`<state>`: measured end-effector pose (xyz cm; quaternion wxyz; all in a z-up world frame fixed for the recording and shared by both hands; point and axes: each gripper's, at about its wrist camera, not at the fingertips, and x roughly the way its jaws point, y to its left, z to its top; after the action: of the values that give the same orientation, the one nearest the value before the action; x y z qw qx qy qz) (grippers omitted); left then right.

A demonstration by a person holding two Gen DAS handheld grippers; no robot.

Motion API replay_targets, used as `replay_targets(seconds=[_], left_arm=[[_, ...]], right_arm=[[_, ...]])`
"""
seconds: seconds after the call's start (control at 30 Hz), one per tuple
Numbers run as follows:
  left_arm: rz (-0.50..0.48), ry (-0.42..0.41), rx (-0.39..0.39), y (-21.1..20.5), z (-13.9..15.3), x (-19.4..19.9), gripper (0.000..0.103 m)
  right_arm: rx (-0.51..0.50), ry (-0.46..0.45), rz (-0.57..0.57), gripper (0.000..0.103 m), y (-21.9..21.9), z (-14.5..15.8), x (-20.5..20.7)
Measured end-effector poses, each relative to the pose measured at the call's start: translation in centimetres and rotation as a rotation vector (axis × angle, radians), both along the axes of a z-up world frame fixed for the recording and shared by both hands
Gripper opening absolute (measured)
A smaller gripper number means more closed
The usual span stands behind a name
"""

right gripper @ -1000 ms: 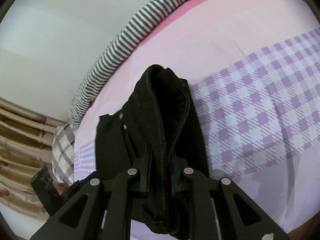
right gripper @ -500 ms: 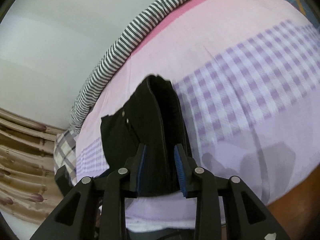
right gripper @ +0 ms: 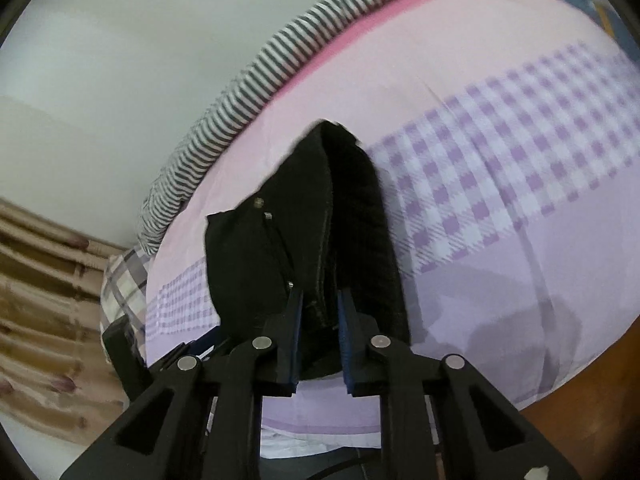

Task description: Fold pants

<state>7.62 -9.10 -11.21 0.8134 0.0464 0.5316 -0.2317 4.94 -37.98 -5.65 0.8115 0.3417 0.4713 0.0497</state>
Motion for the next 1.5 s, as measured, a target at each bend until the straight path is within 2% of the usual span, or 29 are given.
replay_targets(seconds=[0.1,0.17,0.27,0.33,0.47,0.5,0.6,0.67,0.77,0.83,0.97,1.03,1.1,1.2,1.27,1.4,1.5], left_arm=[[0.000,0.004,-0.004,0.1,0.0,-0.1,0.057],[-0.006,0.009,-0.009,0.3,0.1,-0.2,0.057],[-0.015,0.014,-0.012,0.7,0.2,-0.6,0.057],[-0.023,0.015,-0.002,0.9,0.1,-0.9,0.057],[-0.016,0.028,0.001,1.2,-0.1,-1.2,0.058],[-0.013,0.032,0.002,1.3,0.0,-1.1,0.058],[-0.020,0.020,0.011,1.1,0.4,-0.9,0.058],[-0.013,-0.011,0.018,1.2,1.1,-0.7,0.058],[-0.018,-0.049,-0.020,1.3,2.5,-0.4,0.058],[-0.039,-0.060,-0.036,0.7,2.9,-0.2,0.058],[-0.080,-0.038,-0.022,-0.6,2.2,-0.3,0.058],[-0.091,-0.026,-0.005,-0.9,1.5,-0.4,0.058],[-0.098,-0.033,0.020,-1.1,1.1,-0.5,0.058],[-0.084,-0.008,0.019,-0.9,0.5,-0.1,0.058],[-0.071,0.007,0.014,-0.6,0.1,0.0,0.058],[-0.061,0.011,0.020,-0.6,-0.2,0.2,0.058],[-0.060,0.006,0.026,-0.6,-0.3,0.2,0.058]], right_arm=[[-0.043,-0.030,-0.004,0.013,0.9,1.5,-0.8],[-0.068,-0.018,-0.015,0.013,0.8,1.3,-1.4],[-0.100,0.020,-0.026,0.012,0.5,0.2,-1.7],[-0.095,0.095,-0.052,0.012,-0.2,-2.8,-1.7],[-0.073,0.109,-0.061,0.012,-0.7,-3.5,-1.5],[-0.080,0.104,-0.044,0.014,-0.6,-3.3,-1.4],[-0.093,0.113,-0.028,0.027,-0.7,-2.5,-1.0],[-0.097,0.068,-0.033,0.031,-1.4,-1.4,-0.3],[-0.097,0.007,-0.045,0.037,-2.4,0.1,1.8],[-0.084,-0.009,-0.025,0.045,-2.8,0.2,4.3],[-0.022,0.022,-0.007,0.044,-3.3,-1.3,8.5],[0.032,0.048,0.001,0.019,-3.4,-2.3,9.9],[0.033,0.034,-0.005,0.013,-3.4,-2.3,10.4],[-0.031,0.014,-0.031,0.005,-3.4,-1.9,10.8],[-0.078,0.042,-0.026,0.006,-3.3,-2.9,11.0],[-0.058,0.036,-0.036,0.006,-3.4,-3.4,10.8],[-0.069,0.033,-0.028,0.017,-3.5,-3.3,10.2]])
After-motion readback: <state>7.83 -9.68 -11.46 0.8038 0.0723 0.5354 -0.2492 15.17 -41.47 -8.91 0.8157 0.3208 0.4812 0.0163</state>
